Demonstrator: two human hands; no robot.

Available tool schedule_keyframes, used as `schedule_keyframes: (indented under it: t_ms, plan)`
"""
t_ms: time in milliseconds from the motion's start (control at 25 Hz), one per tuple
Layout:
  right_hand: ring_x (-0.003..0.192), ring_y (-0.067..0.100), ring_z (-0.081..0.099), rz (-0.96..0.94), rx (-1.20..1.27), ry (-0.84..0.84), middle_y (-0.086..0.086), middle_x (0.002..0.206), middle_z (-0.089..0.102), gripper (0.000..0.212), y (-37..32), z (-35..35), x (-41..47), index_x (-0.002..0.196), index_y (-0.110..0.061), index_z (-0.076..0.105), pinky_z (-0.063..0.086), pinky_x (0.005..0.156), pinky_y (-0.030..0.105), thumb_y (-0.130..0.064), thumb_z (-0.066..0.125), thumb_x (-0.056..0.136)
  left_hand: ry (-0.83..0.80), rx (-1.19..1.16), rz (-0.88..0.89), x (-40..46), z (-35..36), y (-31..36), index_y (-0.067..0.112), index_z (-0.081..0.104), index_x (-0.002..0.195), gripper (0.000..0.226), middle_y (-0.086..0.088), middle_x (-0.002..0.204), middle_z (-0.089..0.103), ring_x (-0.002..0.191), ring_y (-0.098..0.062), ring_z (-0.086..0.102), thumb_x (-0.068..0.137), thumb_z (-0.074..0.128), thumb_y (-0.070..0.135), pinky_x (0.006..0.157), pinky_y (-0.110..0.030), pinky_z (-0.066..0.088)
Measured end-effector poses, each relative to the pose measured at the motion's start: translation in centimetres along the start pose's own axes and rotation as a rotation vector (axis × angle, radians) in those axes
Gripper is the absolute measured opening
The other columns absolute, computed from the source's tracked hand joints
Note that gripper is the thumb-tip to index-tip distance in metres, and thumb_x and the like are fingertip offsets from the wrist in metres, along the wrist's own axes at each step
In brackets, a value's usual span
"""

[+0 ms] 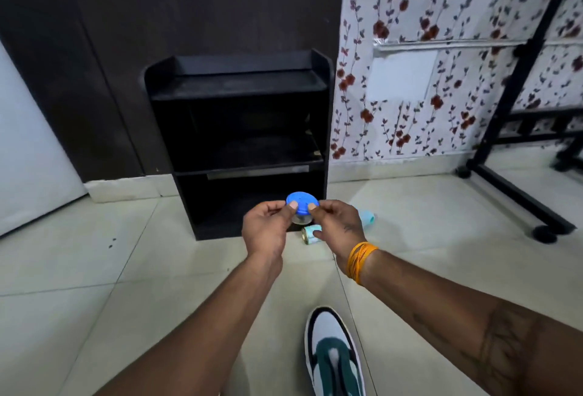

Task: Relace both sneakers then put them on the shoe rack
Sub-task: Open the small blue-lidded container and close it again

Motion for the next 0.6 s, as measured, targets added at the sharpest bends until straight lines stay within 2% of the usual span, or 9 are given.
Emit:
schedule_keyframes:
  t_ms: [120,200,280,440,520,600]
  plan:
    - [0.098,0.019,0.073,-0.122,-0.053,0.042,0.001,0.107,0.074,0.021,-0.6,2.7,4.1,0.104,-0.034,0.067,0.063,0.087,0.046,-0.027,0.079,0.089,0.006,0.016,-0.027,4.3,0.5,0.5,0.015,0.078,0.094,0.013,-0.003,0.089,0.08,0.089,-0.02,0.078,0.084,0.086,0.017,0.084,-0.036,0.064]
    - [0.1,0.017,0.072,-0.196,-0.075,0.06,-0.004,0.108,0.073,0.02,-1.2,4.2,7.1,0.101,-0.037,0.067,0.064,0.084,0.044,-0.026,0.08,0.09,0.016,0.012,-0.036,7.5,1.0,1.0,0.017,0.078,0.094,0.012,-0.001,0.089,0.08,0.089,-0.017,0.077,0.085,0.086,0.019,0.081,-0.033,0.063]
    - [0.102,0.013,0.071,-0.237,-0.087,0.067,-0.011,0.106,0.073,0.023,-2.0,5.3,10.5,0.102,-0.039,0.07,0.062,0.089,0.043,-0.026,0.082,0.088,0.013,0.016,-0.017,11.0,1.9,2.1,0.018,0.079,0.093,0.011,-0.001,0.089,0.08,0.087,-0.015,0.077,0.085,0.086,0.021,0.077,-0.031,0.062]
    - [0.1,0.015,0.072,-0.204,-0.12,0.11,-0.013,0.103,0.073,0.029,-3.0,6.9,16.8,0.11,-0.03,0.073,0.061,0.091,0.045,-0.018,0.08,0.085,0.044,0.102,-0.035,17.0,4.3,4.0,0.015,0.076,0.096,0.015,-0.005,0.088,0.078,0.079,-0.016,0.077,0.085,0.085,0.017,0.076,-0.031,0.064]
    - [0.097,0.019,0.073,-0.156,-0.153,0.134,-0.009,0.101,0.073,0.031,-3.0,7.6,19.6,0.113,-0.024,0.074,0.062,0.09,0.045,-0.016,0.079,0.084,0.016,0.164,-0.093,19.3,5.7,4.2,0.014,0.076,0.088,0.01,-0.01,0.087,0.078,0.077,-0.022,0.077,0.083,0.082,0.009,0.078,-0.037,0.066]
    - [0.097,0.024,0.073,-0.086,-0.183,0.122,-0.003,0.104,0.074,0.037,-2.5,8.4,21.8,0.118,-0.022,0.073,0.061,0.091,0.045,-0.014,0.076,0.082,-0.021,0.212,-0.129,21.0,6.8,4.2,0.015,0.076,0.082,0.016,-0.014,0.09,0.078,0.078,-0.025,0.076,0.085,0.07,0.001,0.081,-0.042,0.066]
Point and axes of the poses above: each hand's wrist, its own x-axis towards the middle knuckle, its own z-axis out of the palm, y = z × x, the point moved 7 cm from there along x, towards the middle knuckle
